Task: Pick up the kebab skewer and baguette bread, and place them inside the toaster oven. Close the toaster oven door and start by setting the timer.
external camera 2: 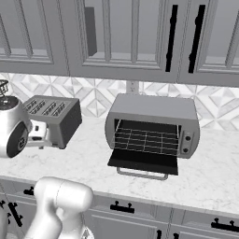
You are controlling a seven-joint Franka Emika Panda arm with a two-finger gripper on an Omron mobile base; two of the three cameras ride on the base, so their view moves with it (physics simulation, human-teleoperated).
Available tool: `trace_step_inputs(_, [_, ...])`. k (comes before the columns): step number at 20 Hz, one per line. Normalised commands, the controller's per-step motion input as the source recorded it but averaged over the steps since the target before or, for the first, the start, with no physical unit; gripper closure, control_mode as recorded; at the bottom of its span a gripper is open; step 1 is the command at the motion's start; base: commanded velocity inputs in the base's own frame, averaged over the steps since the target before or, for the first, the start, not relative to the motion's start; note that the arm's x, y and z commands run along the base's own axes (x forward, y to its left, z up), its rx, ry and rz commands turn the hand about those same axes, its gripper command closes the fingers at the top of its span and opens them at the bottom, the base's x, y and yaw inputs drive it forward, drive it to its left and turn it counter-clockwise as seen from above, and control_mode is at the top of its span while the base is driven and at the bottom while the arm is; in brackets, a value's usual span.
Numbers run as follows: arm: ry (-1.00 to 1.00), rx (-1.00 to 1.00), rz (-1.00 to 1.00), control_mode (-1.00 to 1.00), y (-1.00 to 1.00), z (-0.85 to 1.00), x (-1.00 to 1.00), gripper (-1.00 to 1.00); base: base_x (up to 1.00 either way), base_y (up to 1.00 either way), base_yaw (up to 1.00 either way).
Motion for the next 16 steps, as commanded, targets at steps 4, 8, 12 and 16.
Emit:
trace_step_inputs(4, [0.0,-0.04,0.0,-1.0,1.0,-0.08,0.0,-1.0,0.0,0.0,0.0])
trace_step_inputs(8, [-0.01,-0.05,0.15,-1.0,1.0,-0.29,0.03,-1.0,0.0,0.0,0.0])
trace_step_inputs(12, [0.01,-0.03,0.22,-1.0,1.0,-0.14,0.13,-1.0,0.0,0.0,0.0])
trace_step_inputs(16, [0.09,0.0,0.17,-1.0,1.0,-0.14,0.24,-1.0,0.0,0.0,0.0])
